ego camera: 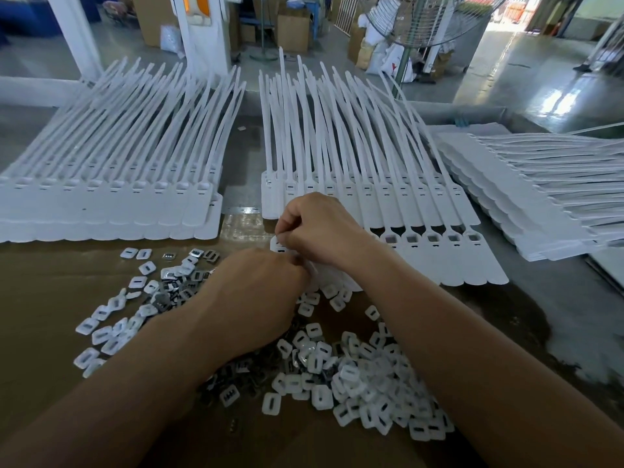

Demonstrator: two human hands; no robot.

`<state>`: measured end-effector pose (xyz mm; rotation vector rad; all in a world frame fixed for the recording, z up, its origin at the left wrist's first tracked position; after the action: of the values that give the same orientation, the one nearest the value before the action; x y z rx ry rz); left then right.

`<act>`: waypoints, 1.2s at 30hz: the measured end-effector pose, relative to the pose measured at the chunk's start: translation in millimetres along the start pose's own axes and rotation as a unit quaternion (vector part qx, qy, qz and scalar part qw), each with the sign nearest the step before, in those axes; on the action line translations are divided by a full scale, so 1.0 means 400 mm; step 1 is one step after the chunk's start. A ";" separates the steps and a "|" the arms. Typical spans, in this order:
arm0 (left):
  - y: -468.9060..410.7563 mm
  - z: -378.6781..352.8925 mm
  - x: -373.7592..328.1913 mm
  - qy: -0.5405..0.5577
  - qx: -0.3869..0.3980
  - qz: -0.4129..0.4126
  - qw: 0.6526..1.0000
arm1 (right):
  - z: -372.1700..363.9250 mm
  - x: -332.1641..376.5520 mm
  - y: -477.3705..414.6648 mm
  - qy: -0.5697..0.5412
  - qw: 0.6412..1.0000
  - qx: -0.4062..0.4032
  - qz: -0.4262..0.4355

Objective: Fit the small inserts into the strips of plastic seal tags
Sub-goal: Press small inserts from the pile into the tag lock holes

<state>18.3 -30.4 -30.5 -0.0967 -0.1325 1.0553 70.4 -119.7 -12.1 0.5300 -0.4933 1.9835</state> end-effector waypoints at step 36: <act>0.003 0.001 -0.003 -0.019 -0.006 -0.005 1.000 | -0.011 -0.020 -0.050 0.065 0.996 0.028 -0.058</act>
<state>16.4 -30.8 -30.4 -0.0870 -0.1746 1.0461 90.9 -114.4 -17.8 0.4497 -0.3199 1.9108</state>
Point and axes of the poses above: each hand's wrist, its own y-axis away from the middle knuckle, its own z-axis out of the back of the hand, x = y × z, the point moved 3 cm from there along -y, towards the middle knuckle, and after that the axes turned 12 degrees about z, right-handed, at the moved point
